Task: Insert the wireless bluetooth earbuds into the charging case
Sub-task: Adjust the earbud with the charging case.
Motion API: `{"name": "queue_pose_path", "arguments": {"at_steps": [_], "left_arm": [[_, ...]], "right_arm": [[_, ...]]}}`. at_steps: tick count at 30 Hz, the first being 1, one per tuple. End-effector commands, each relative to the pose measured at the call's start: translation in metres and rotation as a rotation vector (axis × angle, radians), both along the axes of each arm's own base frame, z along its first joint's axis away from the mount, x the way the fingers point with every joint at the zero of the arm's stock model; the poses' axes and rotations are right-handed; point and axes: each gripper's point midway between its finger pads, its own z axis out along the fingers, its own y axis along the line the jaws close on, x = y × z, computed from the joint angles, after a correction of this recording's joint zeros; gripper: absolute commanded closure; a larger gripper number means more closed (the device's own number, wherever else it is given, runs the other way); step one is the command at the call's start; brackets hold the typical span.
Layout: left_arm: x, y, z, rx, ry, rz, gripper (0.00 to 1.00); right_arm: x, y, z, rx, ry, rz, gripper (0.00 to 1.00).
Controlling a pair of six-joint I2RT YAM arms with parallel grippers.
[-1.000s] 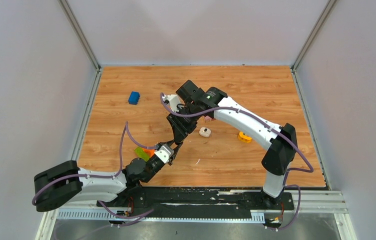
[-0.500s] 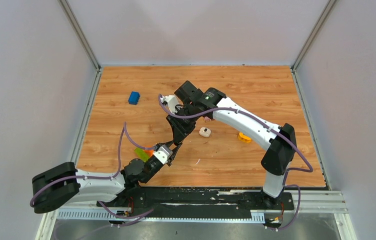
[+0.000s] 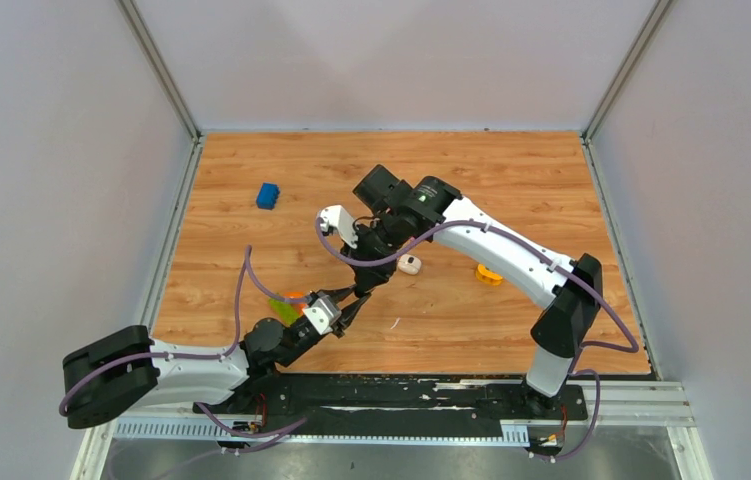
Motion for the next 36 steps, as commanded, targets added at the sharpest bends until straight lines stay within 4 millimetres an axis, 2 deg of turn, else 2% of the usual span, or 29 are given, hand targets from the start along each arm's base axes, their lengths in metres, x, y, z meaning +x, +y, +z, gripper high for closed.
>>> {"name": "queue_pose_path", "arguments": {"at_steps": [1,6,14,21,26,31,36], "left_arm": [[-0.021,-0.002,0.023,-0.111,-0.048,-0.115,1.00],[-0.026,-0.006,0.025,-0.119,-0.051,-0.154,1.00],[-0.035,-0.010,0.029,-0.140,-0.053,-0.215,1.00],[-0.035,-0.013,0.026,-0.140,-0.043,-0.223,1.00],[-0.034,-0.013,0.026,-0.145,-0.038,-0.223,1.00],[-0.036,-0.013,0.027,-0.152,-0.039,-0.236,1.00],[-0.039,-0.015,0.027,-0.164,-0.028,-0.260,1.00]], "right_arm": [[0.020,-0.021,0.001,-0.035,-0.206,0.163,0.96],[0.013,-0.029,-0.003,-0.033,-0.246,0.274,0.91],[0.008,-0.031,-0.002,0.022,-0.389,0.399,0.90],[0.003,-0.028,-0.001,0.042,-0.407,0.421,0.88],[0.000,-0.032,0.001,0.056,-0.442,0.458,0.84],[0.005,-0.038,0.003,0.055,-0.517,0.476,0.74],[0.003,-0.031,0.007,0.076,-0.504,0.472,0.72]]}}
